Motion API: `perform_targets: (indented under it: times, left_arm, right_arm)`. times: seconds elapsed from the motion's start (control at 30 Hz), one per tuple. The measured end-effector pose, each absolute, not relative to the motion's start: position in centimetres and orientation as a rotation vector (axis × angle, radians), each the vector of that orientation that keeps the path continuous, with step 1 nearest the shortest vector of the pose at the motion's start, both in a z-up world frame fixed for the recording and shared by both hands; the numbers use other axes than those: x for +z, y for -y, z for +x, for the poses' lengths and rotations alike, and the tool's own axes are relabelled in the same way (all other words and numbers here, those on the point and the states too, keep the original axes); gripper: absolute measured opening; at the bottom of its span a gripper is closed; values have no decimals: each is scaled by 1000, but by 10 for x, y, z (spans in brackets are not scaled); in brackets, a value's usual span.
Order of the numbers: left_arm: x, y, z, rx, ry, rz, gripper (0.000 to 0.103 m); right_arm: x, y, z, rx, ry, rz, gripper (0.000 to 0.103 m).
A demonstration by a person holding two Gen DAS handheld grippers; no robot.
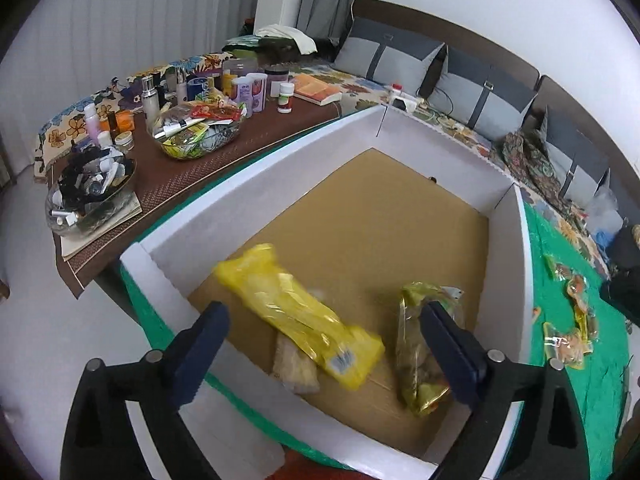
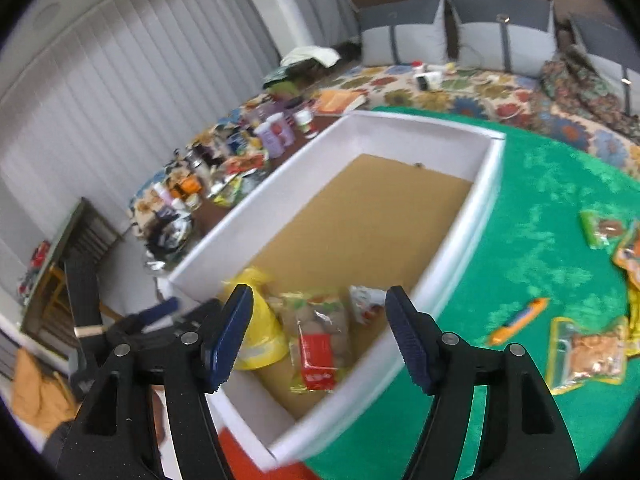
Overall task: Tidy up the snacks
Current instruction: 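Withdraw both tools from the box back over the bed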
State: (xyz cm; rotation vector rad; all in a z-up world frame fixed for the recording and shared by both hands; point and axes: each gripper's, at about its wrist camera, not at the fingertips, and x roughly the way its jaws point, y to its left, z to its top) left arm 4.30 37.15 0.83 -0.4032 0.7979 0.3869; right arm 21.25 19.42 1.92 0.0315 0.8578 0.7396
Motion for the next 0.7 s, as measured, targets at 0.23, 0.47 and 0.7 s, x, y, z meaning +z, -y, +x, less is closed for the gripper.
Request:
perform_targets:
  times: [0.23, 0.47, 0.7]
  left_arm:
    - [37, -305, 41, 239, -736, -432, 98]
    - [46, -164, 66, -65, -790, -260, 102]
    - [-24, -39, 101, -227, -955, -41, 102]
  right_arm:
    - [-25, -61, 215, 445, -758, -72, 76]
    - [-110, 123, 192, 17, -845, -76, 76]
    - [-119, 215, 186, -174, -847, 49, 76]
